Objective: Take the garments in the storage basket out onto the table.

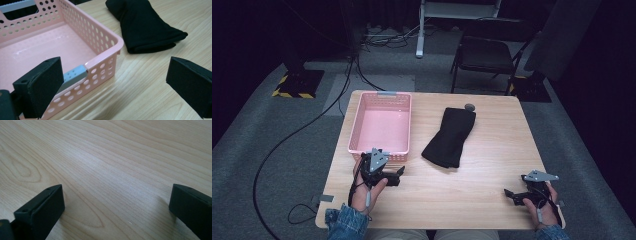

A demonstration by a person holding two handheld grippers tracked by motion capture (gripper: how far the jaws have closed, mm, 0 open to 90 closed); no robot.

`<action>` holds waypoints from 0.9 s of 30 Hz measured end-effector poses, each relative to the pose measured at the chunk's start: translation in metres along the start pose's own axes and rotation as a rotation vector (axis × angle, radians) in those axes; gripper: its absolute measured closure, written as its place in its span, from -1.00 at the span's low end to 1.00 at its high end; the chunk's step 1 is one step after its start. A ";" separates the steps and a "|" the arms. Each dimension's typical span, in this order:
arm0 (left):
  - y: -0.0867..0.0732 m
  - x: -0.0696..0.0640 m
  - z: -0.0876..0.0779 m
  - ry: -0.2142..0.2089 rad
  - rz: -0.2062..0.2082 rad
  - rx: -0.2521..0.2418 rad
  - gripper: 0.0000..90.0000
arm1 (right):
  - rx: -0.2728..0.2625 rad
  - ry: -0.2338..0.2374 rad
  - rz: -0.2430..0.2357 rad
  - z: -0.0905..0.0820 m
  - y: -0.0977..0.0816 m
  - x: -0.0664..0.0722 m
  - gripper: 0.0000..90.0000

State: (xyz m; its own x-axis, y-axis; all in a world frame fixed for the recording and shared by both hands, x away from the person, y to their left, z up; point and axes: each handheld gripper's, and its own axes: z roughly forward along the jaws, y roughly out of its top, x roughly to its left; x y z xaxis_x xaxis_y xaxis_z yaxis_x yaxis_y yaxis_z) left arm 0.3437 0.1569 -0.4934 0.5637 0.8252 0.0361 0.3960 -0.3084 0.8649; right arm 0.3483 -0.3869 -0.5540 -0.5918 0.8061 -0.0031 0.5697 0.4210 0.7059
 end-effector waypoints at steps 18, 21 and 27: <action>-0.024 0.014 -0.013 0.049 -0.027 0.028 -0.98 | 0.000 0.000 0.000 0.000 0.000 0.000 -1.00; -0.029 0.017 -0.015 0.058 -0.037 0.035 -0.98 | 0.000 0.000 0.000 0.000 0.000 0.000 -1.00; -0.037 0.021 -0.019 0.079 -0.050 0.051 -0.98 | 0.000 0.000 0.000 0.000 0.000 0.000 -1.00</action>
State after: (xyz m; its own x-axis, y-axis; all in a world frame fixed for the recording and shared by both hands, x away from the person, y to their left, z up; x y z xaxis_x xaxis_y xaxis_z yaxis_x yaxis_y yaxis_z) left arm 0.3267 0.1945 -0.5152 0.4846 0.8741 0.0349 0.4595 -0.2883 0.8401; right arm 0.3483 -0.3869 -0.5540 -0.5918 0.8061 -0.0032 0.5696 0.4211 0.7059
